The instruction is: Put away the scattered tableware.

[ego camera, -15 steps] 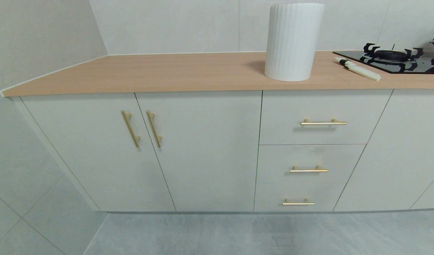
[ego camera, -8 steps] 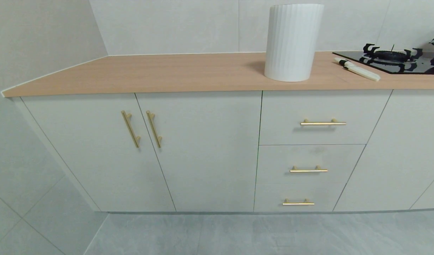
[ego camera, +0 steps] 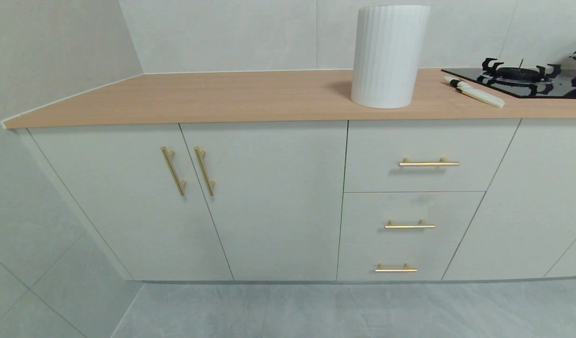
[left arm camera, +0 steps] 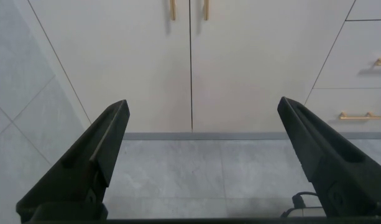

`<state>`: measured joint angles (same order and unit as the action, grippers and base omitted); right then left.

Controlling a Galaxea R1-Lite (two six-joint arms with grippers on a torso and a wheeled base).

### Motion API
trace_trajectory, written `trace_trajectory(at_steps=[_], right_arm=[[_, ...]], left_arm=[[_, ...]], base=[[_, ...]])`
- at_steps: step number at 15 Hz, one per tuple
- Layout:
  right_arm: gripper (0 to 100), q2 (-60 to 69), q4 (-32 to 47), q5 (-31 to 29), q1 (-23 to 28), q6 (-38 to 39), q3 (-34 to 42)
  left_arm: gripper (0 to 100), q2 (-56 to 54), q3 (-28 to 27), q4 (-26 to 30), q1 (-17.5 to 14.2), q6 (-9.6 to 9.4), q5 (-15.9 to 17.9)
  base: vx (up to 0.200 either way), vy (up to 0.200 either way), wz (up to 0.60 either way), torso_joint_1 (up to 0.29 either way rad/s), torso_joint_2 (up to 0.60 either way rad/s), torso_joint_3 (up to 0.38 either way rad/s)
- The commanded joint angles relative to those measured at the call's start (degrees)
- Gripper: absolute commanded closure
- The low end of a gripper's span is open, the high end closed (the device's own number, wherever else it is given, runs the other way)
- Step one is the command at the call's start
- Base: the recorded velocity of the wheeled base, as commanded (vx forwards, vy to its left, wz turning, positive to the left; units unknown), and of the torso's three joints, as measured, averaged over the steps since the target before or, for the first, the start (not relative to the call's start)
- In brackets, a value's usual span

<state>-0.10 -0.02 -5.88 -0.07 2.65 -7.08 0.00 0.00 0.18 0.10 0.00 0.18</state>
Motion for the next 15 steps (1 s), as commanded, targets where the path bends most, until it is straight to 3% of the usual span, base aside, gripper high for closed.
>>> trace_trajectory(at_steps=[1, 8, 15], right_arm=[[0, 0.10, -4.63, 4.73, -0.01, -0.36, 7.08], [0, 0.01, 0.64, 3.94, 0.16, -3.17, 7.08], [0, 0.01, -0.24, 3.68, 0.16, -3.35, 7.08]], left_arm=[[0, 0.00, 0.00, -0.01, -0.01, 0.00, -0.01], [0, 0.00, 0.00, -0.01, -0.01, 0.00, -0.01], [0, 0.00, 0.00, -0.01, -0.01, 0.00, -0.01]], base=[[0.000, 0.000, 0.00, 0.000, 0.00, 0.000], [0.000, 0.000, 0.00, 0.000, 0.00, 0.000], [0.000, 0.000, 0.00, 0.000, 0.00, 0.000]])
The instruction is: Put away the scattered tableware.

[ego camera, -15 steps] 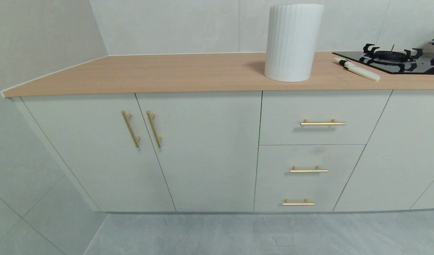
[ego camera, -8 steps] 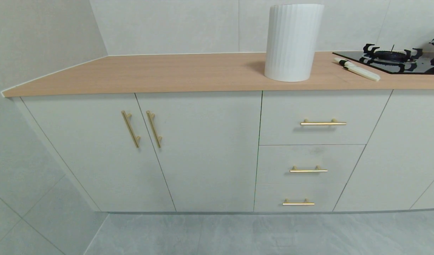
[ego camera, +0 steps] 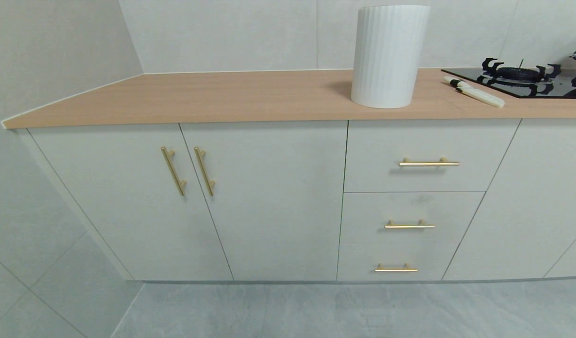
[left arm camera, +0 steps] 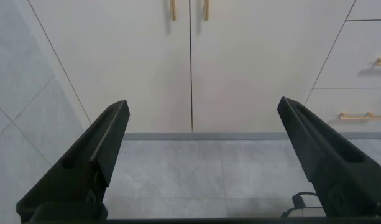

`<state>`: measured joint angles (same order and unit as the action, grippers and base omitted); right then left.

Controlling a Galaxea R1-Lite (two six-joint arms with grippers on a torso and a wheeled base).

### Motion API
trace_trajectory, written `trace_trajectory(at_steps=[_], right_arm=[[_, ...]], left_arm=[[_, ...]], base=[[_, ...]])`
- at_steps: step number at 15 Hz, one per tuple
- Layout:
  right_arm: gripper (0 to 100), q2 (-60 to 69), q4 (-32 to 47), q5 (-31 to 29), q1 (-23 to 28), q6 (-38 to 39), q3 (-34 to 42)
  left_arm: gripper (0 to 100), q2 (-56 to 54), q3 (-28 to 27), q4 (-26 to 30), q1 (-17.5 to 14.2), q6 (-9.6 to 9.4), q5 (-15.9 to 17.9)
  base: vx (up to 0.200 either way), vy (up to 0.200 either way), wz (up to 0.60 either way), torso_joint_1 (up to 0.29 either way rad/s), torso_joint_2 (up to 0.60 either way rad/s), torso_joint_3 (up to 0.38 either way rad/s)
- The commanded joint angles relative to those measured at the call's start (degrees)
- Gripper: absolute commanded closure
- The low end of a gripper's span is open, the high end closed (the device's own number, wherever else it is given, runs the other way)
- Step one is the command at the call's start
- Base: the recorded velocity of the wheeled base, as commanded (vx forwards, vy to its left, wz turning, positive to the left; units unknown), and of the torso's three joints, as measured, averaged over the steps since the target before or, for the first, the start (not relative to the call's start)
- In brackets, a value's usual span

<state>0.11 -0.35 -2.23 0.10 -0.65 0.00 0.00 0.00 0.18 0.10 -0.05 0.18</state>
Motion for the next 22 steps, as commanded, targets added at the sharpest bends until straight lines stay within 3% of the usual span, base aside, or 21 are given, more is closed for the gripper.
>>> trace_trajectory(at_steps=[1, 3, 18, 22], right_arm=[[0, -0.11, 0.09, 0.03, -0.01, 0.12, 0.00], [0, -0.11, 0.00, 0.03, -0.01, 0.03, 0.00], [0, -0.11, 0.00, 0.03, -0.01, 0.12, 0.00], [0, -0.11, 0.09, 0.03, -0.01, 0.12, 0.00]], left_arm=[[0, 0.00, 0.00, -0.01, -0.01, -0.13, -0.01], [0, 0.00, 0.00, -0.01, -0.01, -0.04, -0.01], [0, 0.00, 0.00, -0.01, -0.01, -0.04, -0.01], [0, 0.00, 0.00, -0.01, -0.01, 0.05, -0.01]], base=[[0.000, 0.000, 0.00, 0.000, 0.00, 0.000], [0.000, 0.000, 0.00, 0.000, 0.00, 0.000], [0.200, 0.000, 0.00, 0.002, 0.00, 0.003], [0.000, 0.000, 0.00, 0.000, 0.00, 0.000]])
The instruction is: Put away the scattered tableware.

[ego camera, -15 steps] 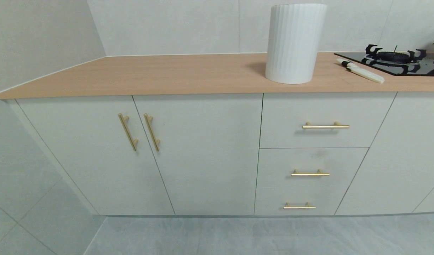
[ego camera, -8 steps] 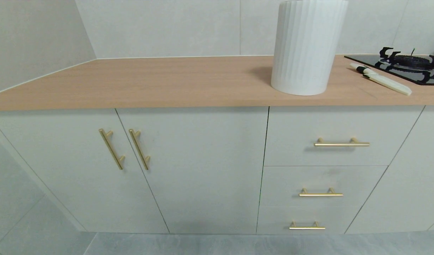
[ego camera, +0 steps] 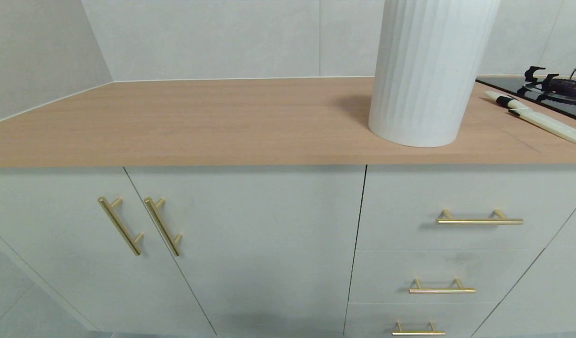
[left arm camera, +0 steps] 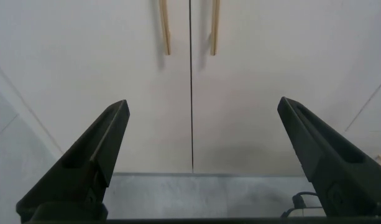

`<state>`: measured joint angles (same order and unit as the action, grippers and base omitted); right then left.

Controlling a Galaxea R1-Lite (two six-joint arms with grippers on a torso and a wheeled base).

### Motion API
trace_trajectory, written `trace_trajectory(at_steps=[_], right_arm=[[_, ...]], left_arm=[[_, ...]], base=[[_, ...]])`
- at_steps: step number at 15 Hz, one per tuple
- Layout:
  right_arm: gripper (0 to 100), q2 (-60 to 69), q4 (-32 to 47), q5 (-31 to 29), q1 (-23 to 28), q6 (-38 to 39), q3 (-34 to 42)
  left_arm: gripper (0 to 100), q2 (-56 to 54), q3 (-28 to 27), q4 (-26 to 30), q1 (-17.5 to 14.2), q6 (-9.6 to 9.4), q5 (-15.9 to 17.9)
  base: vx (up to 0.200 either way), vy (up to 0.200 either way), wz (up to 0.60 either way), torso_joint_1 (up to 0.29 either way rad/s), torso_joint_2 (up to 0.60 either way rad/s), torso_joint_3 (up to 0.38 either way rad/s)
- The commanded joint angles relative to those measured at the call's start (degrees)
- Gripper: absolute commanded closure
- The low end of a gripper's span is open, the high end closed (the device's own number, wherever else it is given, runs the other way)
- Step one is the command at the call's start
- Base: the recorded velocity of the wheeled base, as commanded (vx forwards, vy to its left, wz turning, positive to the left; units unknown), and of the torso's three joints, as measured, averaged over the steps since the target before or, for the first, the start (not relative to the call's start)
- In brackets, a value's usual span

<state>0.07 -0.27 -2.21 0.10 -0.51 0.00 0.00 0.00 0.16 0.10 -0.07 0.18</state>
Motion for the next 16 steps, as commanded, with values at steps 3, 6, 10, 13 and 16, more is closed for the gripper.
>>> trace_trajectory(at_steps=[3, 6, 10, 13, 16], right_arm=[[0, -0.07, 0.00, 0.01, -0.01, -0.02, 0.00], [0, -0.07, 0.00, 0.01, -0.01, -0.02, 0.00], [0, -0.07, 0.00, 0.01, -0.01, -0.02, 0.00], [0, -0.07, 0.00, 0.01, -0.01, -0.02, 0.00], [0, -0.07, 0.00, -0.08, -0.01, -0.02, 0.00]], left_arm=[[0, 0.00, 0.00, 0.02, -0.01, -0.01, -0.01], [0, 0.00, 0.00, 0.02, -0.01, -0.01, -0.01], [0, 0.00, 0.00, 0.02, -0.01, -0.01, -0.01], [0, 0.00, 0.00, 0.02, -0.01, -0.01, -0.01], [0, 0.00, 0.00, -0.07, -0.01, -0.01, -0.01]], base=[[0.000, 0.000, 0.00, 0.000, 0.00, 0.000], [0.000, 0.000, 0.00, 0.000, 0.00, 0.000], [0.000, -0.150, 0.00, 0.002, 0.00, 0.002], [0.000, -0.200, 0.00, 0.004, 0.00, 0.005], [0.000, -0.200, 0.00, -0.001, 0.01, 0.002]])
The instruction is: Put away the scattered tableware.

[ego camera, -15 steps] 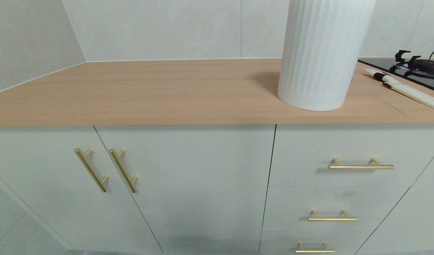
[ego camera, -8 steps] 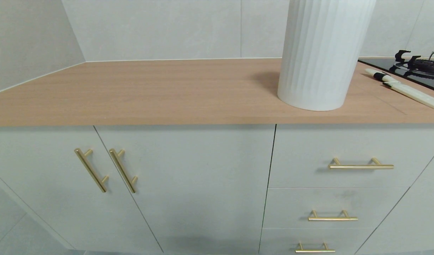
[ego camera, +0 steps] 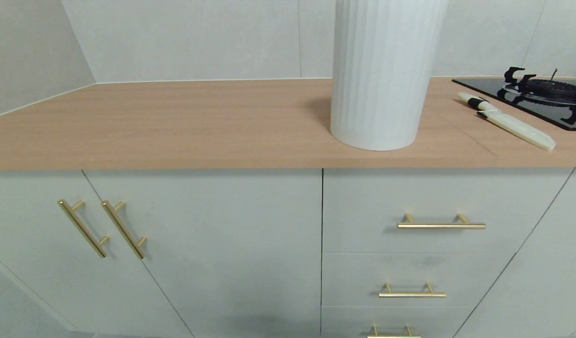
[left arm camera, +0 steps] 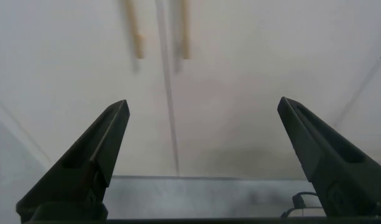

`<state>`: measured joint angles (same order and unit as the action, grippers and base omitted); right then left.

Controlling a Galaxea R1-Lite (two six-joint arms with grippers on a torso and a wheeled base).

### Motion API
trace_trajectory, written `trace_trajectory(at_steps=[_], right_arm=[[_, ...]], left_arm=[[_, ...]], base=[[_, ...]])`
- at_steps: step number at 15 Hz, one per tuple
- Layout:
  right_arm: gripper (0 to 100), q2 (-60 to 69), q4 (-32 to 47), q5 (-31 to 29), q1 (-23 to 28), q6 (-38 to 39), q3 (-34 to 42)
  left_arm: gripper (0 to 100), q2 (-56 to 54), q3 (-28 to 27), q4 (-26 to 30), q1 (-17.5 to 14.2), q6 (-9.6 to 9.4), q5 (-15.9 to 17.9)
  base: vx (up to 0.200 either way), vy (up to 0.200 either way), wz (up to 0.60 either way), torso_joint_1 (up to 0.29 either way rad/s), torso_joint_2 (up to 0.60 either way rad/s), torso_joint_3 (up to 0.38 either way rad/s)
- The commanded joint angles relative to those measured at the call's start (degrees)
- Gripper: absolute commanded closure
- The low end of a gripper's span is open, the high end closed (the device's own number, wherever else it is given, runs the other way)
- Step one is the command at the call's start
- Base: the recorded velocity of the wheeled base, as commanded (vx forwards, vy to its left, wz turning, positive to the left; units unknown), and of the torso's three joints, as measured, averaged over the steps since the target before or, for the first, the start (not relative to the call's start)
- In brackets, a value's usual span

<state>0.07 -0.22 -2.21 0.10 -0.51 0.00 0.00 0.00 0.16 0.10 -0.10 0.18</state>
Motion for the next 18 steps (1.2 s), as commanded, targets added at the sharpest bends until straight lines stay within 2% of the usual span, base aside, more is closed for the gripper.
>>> trace_trajectory(at_steps=[1, 9, 12, 18], right_arm=[[0, -0.07, -0.04, 0.01, -0.01, -0.02, 0.00], [0, -0.07, -0.13, -0.08, -0.01, -0.02, 0.00], [0, -0.16, -0.04, -0.08, -0.01, -0.02, 0.00], [0, -0.07, -0.13, -0.08, -0.01, -0.02, 0.00]], left_arm=[[0, 0.00, 0.00, 0.02, -0.01, 0.01, -0.01], [0, 0.00, 0.00, 0.02, -0.01, 0.10, -0.01], [0, 0.00, 0.00, 0.02, -0.01, 0.10, -0.01], [0, 0.00, 0.00, 0.02, -0.01, 0.10, -0.01]], base=[[0.000, -0.200, 0.00, -0.002, 0.01, -0.002], [0.000, 0.000, 0.00, 0.000, 0.00, 0.000], [0.200, 0.000, 0.00, -0.007, 0.00, 0.004], [0.000, 0.000, 0.00, 0.000, 0.00, 0.000]])
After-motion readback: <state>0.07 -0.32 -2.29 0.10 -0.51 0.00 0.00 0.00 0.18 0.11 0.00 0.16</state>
